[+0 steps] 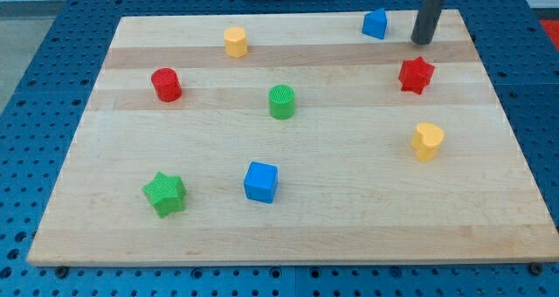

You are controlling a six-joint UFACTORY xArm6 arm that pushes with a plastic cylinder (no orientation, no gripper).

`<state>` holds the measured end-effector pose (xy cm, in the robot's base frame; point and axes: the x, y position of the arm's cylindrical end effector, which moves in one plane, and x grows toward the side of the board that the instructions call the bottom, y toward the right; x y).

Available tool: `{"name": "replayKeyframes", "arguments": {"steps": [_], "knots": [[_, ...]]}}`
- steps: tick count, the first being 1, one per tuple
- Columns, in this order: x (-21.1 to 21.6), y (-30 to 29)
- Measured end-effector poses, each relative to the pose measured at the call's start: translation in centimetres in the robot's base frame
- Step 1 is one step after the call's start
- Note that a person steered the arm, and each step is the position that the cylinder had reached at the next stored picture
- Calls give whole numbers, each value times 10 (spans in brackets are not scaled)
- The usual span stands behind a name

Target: Move the blue triangle towards the yellow hexagon

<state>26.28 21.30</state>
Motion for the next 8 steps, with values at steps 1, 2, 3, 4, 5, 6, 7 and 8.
{"name": "replayKeyframes", "arguments": {"steps": [1, 2, 3, 4, 5, 6, 7, 8], "knots": [[-41, 0], [-43, 0], [-43, -1], [-36, -68], [-34, -98], [-34, -98], [-30, -114], [-22, -145]]}}
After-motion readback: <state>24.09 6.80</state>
